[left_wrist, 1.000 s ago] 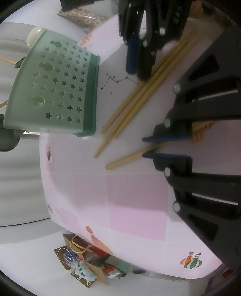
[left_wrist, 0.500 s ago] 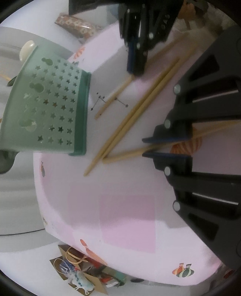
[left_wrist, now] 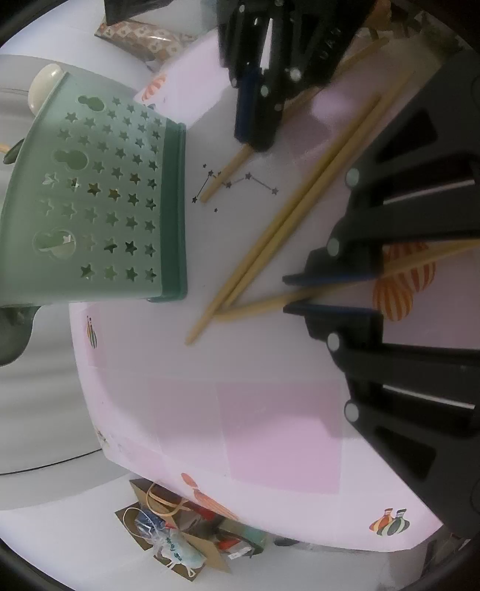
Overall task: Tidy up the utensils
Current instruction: 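Close the left gripper on a chopstick while the right gripper grasps another chopstick, then lift the chopstick into the green holder and open the left gripper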
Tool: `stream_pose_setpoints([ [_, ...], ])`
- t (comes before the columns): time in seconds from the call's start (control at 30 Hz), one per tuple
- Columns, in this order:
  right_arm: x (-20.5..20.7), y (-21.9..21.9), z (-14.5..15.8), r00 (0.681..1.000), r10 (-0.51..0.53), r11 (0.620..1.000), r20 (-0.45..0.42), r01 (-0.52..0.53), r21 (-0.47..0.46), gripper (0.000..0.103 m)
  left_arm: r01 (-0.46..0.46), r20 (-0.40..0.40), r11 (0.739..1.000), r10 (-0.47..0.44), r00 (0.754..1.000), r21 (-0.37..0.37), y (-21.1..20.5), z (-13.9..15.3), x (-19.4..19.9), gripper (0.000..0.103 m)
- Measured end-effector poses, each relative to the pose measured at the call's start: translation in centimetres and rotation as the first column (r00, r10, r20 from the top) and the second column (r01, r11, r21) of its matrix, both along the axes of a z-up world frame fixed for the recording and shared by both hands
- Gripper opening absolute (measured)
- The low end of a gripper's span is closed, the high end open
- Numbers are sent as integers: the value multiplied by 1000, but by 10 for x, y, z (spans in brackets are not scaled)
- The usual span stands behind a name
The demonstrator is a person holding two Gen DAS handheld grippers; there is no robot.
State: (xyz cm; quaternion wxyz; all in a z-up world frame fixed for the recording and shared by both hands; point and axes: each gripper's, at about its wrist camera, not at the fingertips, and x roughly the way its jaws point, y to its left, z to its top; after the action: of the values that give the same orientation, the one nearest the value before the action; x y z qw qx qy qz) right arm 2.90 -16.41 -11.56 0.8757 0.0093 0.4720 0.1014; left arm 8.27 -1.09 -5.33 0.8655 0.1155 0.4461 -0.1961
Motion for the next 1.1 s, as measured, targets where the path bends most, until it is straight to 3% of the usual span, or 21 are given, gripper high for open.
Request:
stream_pose_setpoints([
  [0.07, -1, 2, 0, 1000, 3, 1000, 5, -3, -6, 7, 1, 1, 1000, -1, 1000, 3, -1, 0, 0, 9],
  [0.97, -24, -47, -5, 994, -104, 985, -32, 107, 132, 7, 20, 72, 997, -25, 997, 71, -10, -3, -4, 7],
  [1.1, -24, -48, -4, 994, -102, 985, -35, 106, 137, 7, 11, 61, 999, -14, 998, 50, -5, 2, -3, 5],
])
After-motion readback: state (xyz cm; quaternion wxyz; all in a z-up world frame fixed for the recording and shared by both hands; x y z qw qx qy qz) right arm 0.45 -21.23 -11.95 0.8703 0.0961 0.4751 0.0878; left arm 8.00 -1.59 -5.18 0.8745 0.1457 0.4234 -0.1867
